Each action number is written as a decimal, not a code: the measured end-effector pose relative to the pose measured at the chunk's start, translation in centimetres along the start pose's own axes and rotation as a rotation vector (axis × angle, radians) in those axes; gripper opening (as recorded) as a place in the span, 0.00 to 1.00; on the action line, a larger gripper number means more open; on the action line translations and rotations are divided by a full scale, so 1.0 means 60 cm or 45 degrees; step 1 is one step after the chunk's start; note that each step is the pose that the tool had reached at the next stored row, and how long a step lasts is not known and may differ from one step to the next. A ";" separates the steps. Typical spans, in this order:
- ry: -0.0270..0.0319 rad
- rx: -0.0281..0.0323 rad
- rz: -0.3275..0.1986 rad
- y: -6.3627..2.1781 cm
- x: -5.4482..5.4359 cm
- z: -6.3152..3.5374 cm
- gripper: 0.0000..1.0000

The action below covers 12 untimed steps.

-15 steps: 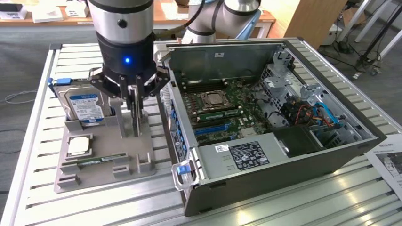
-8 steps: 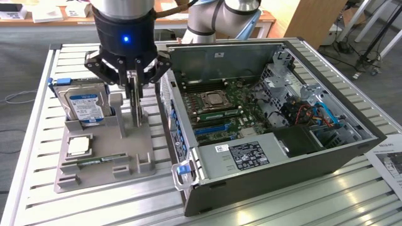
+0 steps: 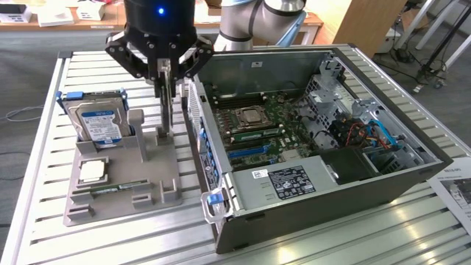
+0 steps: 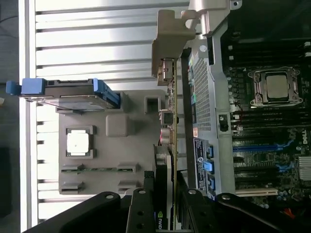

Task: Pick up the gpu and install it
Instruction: 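Pick up the gpu and move the gpu toward the slot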

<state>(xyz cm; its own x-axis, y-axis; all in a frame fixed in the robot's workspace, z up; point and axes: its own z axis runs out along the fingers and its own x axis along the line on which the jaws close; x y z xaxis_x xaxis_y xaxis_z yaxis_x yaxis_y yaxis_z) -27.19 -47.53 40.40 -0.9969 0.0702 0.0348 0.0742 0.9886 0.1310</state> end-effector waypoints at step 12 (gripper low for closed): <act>0.0550 0.0040 0.007 0.015 -0.065 -0.074 0.27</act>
<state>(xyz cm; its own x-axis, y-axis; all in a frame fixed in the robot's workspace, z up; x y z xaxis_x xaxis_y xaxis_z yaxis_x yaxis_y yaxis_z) -23.13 -47.53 44.77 -0.9945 0.0702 0.0783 0.0799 0.9886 0.1276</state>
